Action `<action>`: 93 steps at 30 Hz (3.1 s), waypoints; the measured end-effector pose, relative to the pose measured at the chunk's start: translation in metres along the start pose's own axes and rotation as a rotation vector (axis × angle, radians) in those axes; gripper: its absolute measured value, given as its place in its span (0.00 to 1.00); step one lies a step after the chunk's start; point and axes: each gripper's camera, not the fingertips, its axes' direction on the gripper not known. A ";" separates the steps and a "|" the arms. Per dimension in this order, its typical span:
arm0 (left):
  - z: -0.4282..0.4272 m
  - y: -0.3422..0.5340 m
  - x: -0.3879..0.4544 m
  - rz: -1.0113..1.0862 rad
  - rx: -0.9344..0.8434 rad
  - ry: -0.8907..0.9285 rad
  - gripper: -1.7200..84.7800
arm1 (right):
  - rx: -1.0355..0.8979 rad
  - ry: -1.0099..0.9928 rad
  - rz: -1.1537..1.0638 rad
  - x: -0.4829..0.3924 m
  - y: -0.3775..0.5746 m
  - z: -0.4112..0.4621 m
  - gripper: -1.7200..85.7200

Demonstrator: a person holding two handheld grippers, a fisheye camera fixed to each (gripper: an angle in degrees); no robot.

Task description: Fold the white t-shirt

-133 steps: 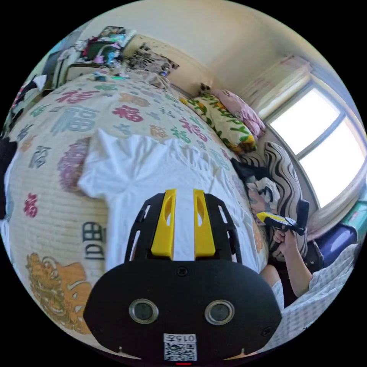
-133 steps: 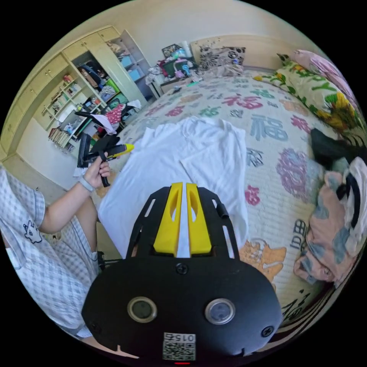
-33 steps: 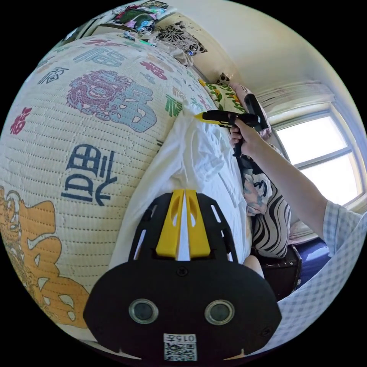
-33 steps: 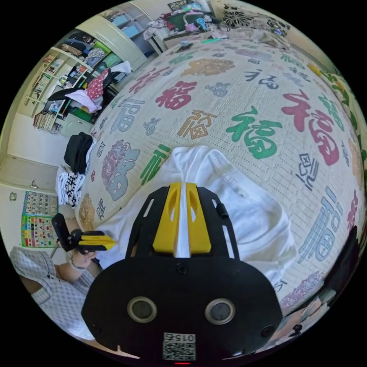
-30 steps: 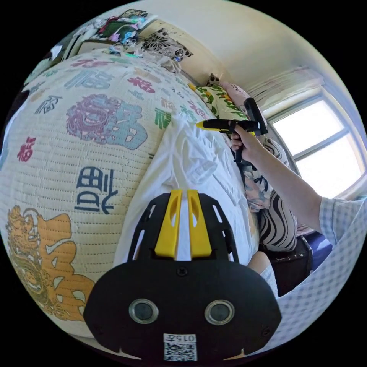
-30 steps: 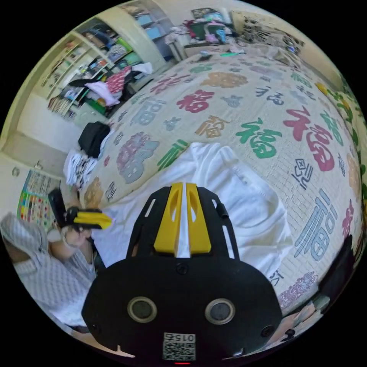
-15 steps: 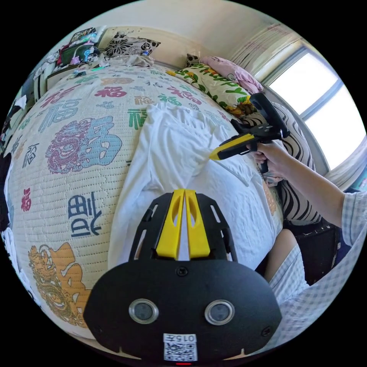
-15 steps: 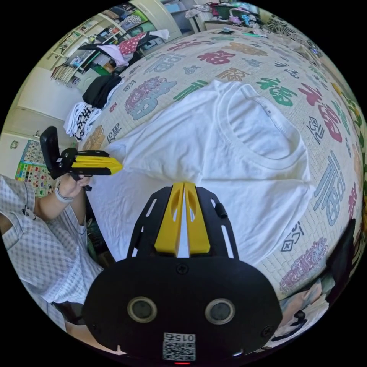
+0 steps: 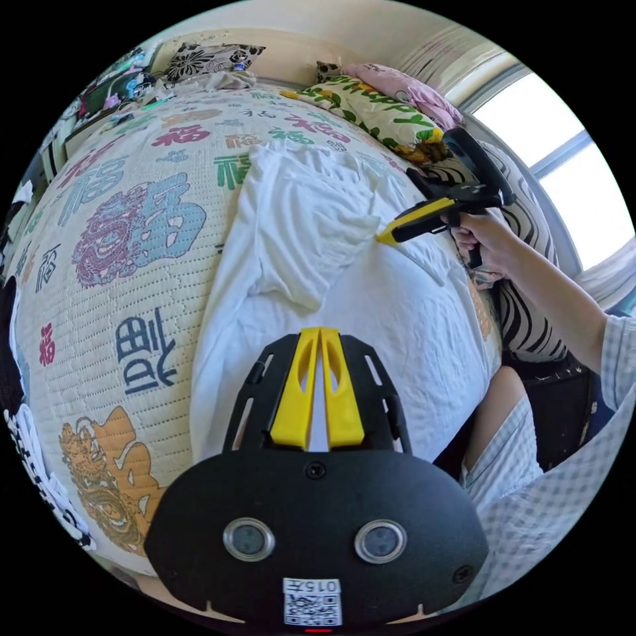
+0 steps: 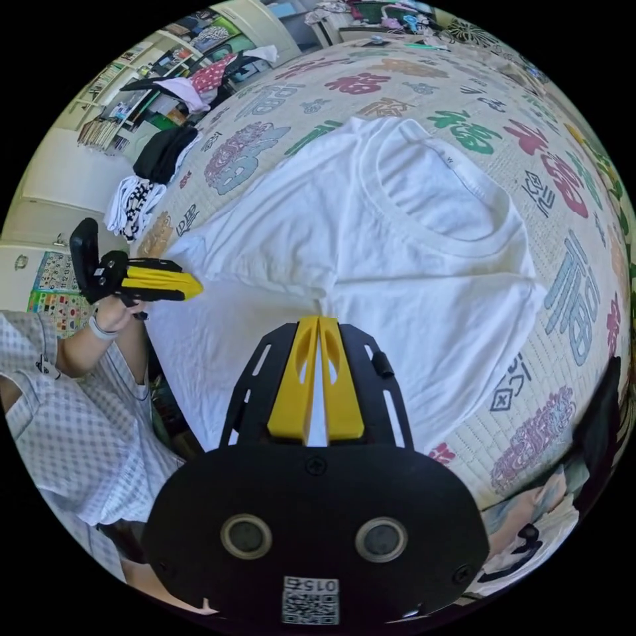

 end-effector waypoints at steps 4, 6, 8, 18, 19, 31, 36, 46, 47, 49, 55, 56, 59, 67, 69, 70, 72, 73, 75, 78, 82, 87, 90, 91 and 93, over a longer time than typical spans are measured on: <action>-0.035 -0.010 -0.003 0.021 0.124 0.033 0.07 | 0.057 -0.006 0.001 0.000 0.017 -0.032 0.04; -0.051 -0.034 -0.012 0.037 0.200 0.029 0.10 | 0.181 0.041 0.052 0.010 0.027 -0.064 0.07; -0.058 -0.073 -0.022 0.075 0.254 0.009 0.13 | 0.268 0.082 0.101 0.024 0.030 -0.088 0.08; 0.040 -0.299 -0.062 0.165 0.029 -0.003 0.16 | 0.228 0.025 0.375 0.111 0.023 -0.124 0.16; 0.060 -0.307 -0.061 0.175 -0.074 -0.016 0.14 | 0.218 0.008 0.370 0.111 0.023 -0.124 0.15; 0.026 -0.347 -0.051 0.241 -0.122 0.013 0.02 | 0.236 -0.024 0.372 0.104 0.065 -0.195 0.03; 0.017 -0.369 -0.022 0.312 -0.158 -0.049 0.02 | 0.167 0.087 0.353 0.083 0.063 -0.218 0.03; -0.043 -0.366 -0.016 0.257 0.046 -0.076 0.03 | 0.424 0.068 0.486 0.053 0.098 -0.273 0.03; -0.046 -0.361 -0.015 0.270 0.053 -0.074 0.03 | 0.428 0.068 0.462 0.041 0.106 -0.275 0.03; -0.064 -0.326 -0.013 0.320 0.081 -0.031 0.03 | 0.430 0.056 0.409 0.019 0.123 -0.275 0.03; -0.124 -0.160 0.011 0.467 0.139 0.140 0.03 | 0.506 -0.071 0.167 -0.105 0.235 -0.271 0.03; -0.130 -0.140 0.014 0.470 0.137 0.153 0.03 | 0.505 -0.084 0.128 -0.137 0.260 -0.263 0.03; -0.146 -0.037 0.025 0.438 0.104 0.225 0.02 | 0.458 -0.120 0.097 -0.214 0.313 -0.229 0.03; -0.112 0.171 0.025 0.199 -0.047 0.091 0.01 | 0.196 -0.004 0.125 -0.343 0.390 -0.103 0.04; -0.117 0.188 0.019 0.151 -0.048 0.109 0.02 | 0.161 0.044 0.124 -0.364 0.401 -0.084 0.04; -0.123 0.195 0.018 0.134 -0.042 0.089 0.03 | 0.164 0.046 0.126 -0.368 0.403 -0.081 0.05; -0.132 0.203 0.020 0.111 -0.002 0.080 0.06 | 0.167 0.046 0.145 -0.380 0.409 -0.077 0.06; -0.135 0.204 0.020 0.079 0.033 0.126 0.10 | 0.170 0.054 0.146 -0.383 0.411 -0.077 0.06; -0.127 0.201 0.018 0.012 0.043 0.200 0.13 | 0.182 0.077 0.158 -0.393 0.416 -0.075 0.07; -0.104 0.197 0.011 -0.098 0.045 0.222 0.12 | 0.166 0.075 0.172 -0.403 0.420 -0.068 0.07; -0.086 0.202 0.001 -0.201 0.000 0.242 0.02 | 0.154 0.069 0.190 -0.417 0.426 -0.059 0.07; -0.138 0.233 -0.011 -0.213 0.086 0.205 0.01 | 0.188 0.086 0.174 -0.443 0.445 -0.061 0.06; -0.164 0.256 -0.025 -0.236 0.116 0.181 0.02 | 0.196 0.108 0.154 -0.457 0.454 -0.058 0.06; -0.165 0.261 -0.031 -0.248 0.121 0.211 0.03 | 0.194 0.110 0.153 -0.459 0.455 -0.056 0.06; -0.157 0.263 -0.039 -0.271 0.102 0.267 0.06 | 0.182 0.111 0.164 -0.462 0.458 -0.048 0.06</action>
